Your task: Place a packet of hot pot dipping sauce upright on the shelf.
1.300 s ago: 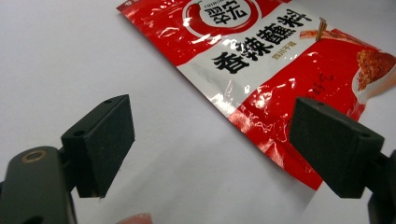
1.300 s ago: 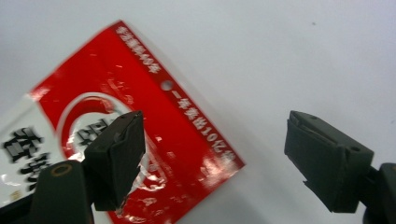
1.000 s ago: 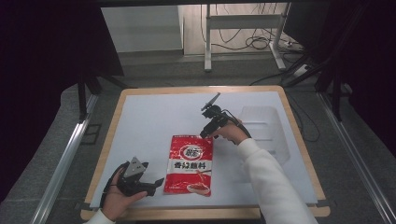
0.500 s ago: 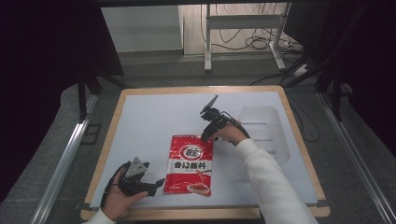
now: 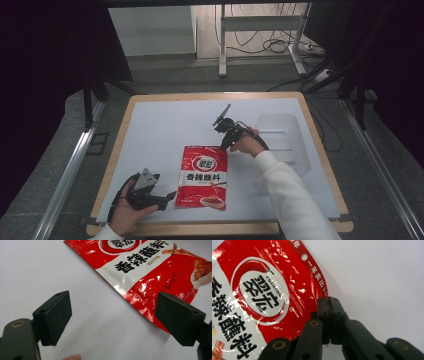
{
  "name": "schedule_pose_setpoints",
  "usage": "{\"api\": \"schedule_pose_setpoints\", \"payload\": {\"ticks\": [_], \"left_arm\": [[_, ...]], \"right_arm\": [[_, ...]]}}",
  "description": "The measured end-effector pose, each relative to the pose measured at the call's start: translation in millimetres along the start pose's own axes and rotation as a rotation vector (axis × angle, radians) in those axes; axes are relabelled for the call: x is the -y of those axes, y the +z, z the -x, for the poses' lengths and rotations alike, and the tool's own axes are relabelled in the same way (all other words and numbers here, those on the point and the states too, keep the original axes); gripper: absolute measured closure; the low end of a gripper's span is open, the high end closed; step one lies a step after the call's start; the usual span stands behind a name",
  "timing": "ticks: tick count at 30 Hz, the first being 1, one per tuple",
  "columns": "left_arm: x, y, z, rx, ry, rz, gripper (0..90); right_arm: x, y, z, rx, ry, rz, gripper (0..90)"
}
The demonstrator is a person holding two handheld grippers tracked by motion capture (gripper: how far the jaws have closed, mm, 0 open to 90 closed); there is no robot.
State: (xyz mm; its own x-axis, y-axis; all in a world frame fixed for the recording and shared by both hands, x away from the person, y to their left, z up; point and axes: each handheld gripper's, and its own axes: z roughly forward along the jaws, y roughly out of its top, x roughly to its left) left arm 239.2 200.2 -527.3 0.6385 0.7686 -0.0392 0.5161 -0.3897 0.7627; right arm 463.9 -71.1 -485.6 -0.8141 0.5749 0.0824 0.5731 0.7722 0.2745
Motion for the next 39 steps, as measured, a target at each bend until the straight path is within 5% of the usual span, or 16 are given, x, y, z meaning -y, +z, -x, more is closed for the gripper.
{"api": "schedule_pose_setpoints", "payload": {"ticks": [17,25,33,36,39], "left_arm": [[0.0,1.1,-1.6,-0.004,-0.009,-0.002,14.0],[-6.4,0.3,-16.8,0.009,-0.033,0.038,14.5],[-31.7,15.8,-37.2,-0.028,-0.054,0.021,18.5],[-51.9,31.4,-53.1,0.001,-0.083,0.019,21.9],[-61.1,48.4,-62.7,0.034,-0.071,0.012,26.1]], "right_arm": [[13.6,-34.4,-25.6,-0.022,-0.109,0.124,89.1],[26.7,-46.6,-39.5,-0.036,-0.158,0.187,89.1],[37.8,-47.7,-47.1,-0.057,-0.207,0.22,89.1],[39.3,-48.1,-48.7,-0.058,-0.213,0.222,89.1],[40.7,-48.7,-50.1,-0.059,-0.218,0.223,89.1]]}}
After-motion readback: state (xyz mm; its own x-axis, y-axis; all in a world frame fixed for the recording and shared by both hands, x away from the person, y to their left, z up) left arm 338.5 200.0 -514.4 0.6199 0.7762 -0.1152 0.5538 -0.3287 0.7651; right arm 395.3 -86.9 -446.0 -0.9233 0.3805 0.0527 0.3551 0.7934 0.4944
